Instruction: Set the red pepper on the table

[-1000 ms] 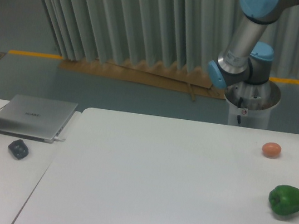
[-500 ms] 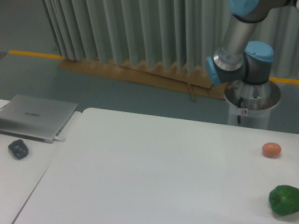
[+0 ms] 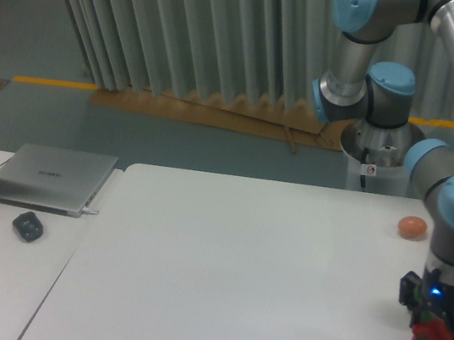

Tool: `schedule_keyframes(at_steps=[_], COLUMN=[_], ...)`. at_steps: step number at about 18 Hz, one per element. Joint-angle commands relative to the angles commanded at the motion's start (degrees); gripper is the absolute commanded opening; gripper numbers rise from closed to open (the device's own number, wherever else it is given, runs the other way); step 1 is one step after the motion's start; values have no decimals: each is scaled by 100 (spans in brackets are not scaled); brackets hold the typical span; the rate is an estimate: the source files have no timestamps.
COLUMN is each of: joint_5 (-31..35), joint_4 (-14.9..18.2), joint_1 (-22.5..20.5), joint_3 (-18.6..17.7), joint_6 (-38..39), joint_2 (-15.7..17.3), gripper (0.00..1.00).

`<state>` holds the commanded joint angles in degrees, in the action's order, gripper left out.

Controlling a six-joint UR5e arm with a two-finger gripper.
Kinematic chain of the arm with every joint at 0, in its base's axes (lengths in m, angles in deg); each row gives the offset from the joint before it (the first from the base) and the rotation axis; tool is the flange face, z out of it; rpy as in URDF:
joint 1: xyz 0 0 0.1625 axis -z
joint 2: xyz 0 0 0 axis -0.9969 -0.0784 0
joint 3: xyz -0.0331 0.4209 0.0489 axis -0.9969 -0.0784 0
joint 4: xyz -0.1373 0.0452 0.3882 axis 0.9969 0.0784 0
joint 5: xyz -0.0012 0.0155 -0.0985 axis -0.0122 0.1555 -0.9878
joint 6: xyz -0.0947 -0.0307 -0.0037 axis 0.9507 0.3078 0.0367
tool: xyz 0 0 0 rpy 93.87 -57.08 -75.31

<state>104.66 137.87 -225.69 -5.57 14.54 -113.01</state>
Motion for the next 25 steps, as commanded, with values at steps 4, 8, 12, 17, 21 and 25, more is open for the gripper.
schedule_keyframes(at_steps=[4,8,12,17,21,25], joint_5=[61,325,325,430,686,703], joint_4=[0,0,-9,-26,-211,-211], joint_1=[79,264,273,281,352,360], joint_3=[-97,-132,-167,-176,-237,-264], joint_6=[18,185,203,176,194,412], joint_2=[-35,-97,-79,-97,-70,9], gripper=[38,38,38,90,100,100])
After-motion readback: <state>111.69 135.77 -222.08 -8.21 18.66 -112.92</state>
